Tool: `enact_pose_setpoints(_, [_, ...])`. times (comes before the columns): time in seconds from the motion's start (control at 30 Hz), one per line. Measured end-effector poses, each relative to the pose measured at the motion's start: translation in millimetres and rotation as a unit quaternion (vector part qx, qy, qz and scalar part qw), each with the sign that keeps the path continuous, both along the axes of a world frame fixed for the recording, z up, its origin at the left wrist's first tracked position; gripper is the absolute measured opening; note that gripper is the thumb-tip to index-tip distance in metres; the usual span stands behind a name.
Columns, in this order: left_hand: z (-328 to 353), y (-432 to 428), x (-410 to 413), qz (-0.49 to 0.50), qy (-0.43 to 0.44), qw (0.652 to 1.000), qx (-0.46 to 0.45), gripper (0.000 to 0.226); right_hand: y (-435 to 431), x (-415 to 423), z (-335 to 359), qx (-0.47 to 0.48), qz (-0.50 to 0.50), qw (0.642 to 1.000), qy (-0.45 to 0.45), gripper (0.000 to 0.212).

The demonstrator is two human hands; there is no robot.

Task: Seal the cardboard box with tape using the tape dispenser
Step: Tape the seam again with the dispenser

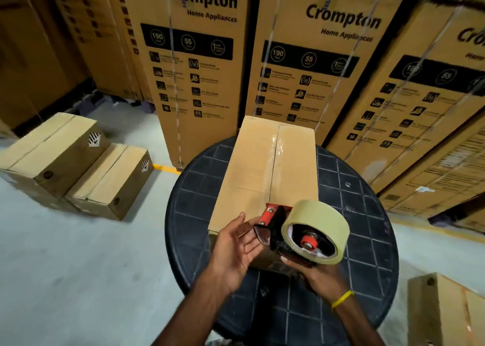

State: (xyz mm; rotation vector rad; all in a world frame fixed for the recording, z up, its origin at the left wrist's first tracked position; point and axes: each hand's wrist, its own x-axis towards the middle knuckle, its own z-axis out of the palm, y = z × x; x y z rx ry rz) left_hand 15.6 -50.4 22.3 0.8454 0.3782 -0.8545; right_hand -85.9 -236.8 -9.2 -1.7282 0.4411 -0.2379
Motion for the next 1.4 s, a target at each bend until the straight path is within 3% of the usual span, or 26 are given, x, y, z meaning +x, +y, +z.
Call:
enact_pose_setpoints(0.07, [-6.2,6.3,-0.7,-0.003,0.014,0.998,0.065,0.033,-0.6,4.0,0.5,0.018,0.01,1.0,0.002,0.046])
enact_pose_setpoints(0.2, [-18.0,18.0,-6.0,-0.099,0.04,0.987,0.122,0.051,0.5,9.7,8.5,0.046,0.052,0.997,0.017,0.084])
enact_pose_setpoints(0.3, [-24.2,23.5,-7.6,-0.131,0.091,0.986,0.046,0.067,-0.2,10.8,14.1,0.058,0.066,0.996,0.029,0.08])
enact_pose_setpoints(0.37, [-22.0,26.2,-4.5,-0.102,0.111,0.988,-0.024,0.063,-1.0,11.4,17.2,0.047,0.088,0.994,0.039,0.082])
enact_pose_setpoints(0.47, [-15.1,24.7,1.7,-0.048,0.076,0.996,-0.025,0.034,-2.8,10.8,19.1,0.032,0.093,0.994,0.056,0.079])
enact_pose_setpoints(0.67, [-12.4,20.9,8.8,0.032,-0.055,0.995,0.08,0.013,-4.5,12.9,33.4,-0.024,0.131,0.99,0.045,0.047])
enact_pose_setpoints(0.83, [-11.4,25.7,15.8,0.042,-0.154,0.978,0.136,0.034,-12.6,20.0,41.9,-0.035,0.15,0.988,0.014,0.094])
enact_pose_setpoints(1.0, [-11.7,38.3,30.4,0.051,-0.187,0.961,0.196,0.022,-28.9,30.3,59.0,-0.14,0.206,0.966,0.062,0.053])
enact_pose_setpoints(1.07, [-19.8,61.3,47.3,0.093,-0.184,0.951,0.23,0.018,-45.1,30.7,63.0,-0.182,0.224,0.956,0.051,0.058])
enact_pose_setpoints(1.13, [-30.4,88.1,62.3,0.108,-0.185,0.941,0.262,0.017,-67.6,27.5,55.7,-0.19,0.231,0.953,0.05,0.086])
enact_pose_setpoints(1.17, [-34.5,96.9,66.5,0.102,-0.184,0.942,0.262,0.017,-72.4,24.8,55.9,-0.184,0.228,0.954,0.069,0.088])
enact_pose_setpoints(1.23, [-38.0,101.3,68.5,0.083,-0.179,0.946,0.256,0.018,-71.7,23.3,53.9,-0.204,0.235,0.946,0.094,0.066])
enact_pose_setpoints(1.4, [-45.1,98.8,66.9,0.11,-0.198,0.939,0.258,0.019,-73.3,22.7,30.9,-0.185,0.234,0.95,0.098,0.069])
